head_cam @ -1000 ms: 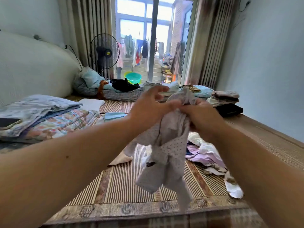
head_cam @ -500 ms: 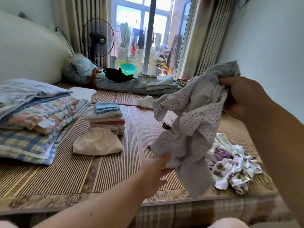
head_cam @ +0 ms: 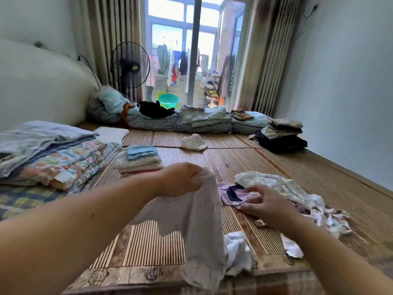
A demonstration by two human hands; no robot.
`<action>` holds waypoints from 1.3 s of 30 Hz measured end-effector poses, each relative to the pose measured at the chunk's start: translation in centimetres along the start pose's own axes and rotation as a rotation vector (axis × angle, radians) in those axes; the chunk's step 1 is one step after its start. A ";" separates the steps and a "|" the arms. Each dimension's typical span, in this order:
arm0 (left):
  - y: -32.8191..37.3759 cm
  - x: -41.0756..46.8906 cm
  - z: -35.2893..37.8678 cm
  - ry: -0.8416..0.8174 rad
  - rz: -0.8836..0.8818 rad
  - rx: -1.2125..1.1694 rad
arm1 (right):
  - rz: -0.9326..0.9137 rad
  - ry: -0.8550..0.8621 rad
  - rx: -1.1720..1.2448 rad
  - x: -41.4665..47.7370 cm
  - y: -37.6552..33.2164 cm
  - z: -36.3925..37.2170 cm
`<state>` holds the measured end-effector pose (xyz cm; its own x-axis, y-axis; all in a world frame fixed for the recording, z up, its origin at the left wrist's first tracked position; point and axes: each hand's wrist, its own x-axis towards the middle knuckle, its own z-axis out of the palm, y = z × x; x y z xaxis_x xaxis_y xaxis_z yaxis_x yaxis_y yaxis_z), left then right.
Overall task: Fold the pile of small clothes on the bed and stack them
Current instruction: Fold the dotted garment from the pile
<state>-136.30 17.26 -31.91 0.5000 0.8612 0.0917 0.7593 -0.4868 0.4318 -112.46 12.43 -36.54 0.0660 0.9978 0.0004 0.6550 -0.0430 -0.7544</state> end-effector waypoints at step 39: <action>-6.6 -1.4 -8.3 0.344 0.050 -0.358 | -0.352 0.221 -0.121 -0.5 -6.6 -9.9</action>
<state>-145.49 20.48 -27.44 0.3198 0.8658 0.3847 0.5176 -0.4998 0.6945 -109.35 11.68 -25.02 -0.0262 0.9183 0.3950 0.7489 0.2798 -0.6007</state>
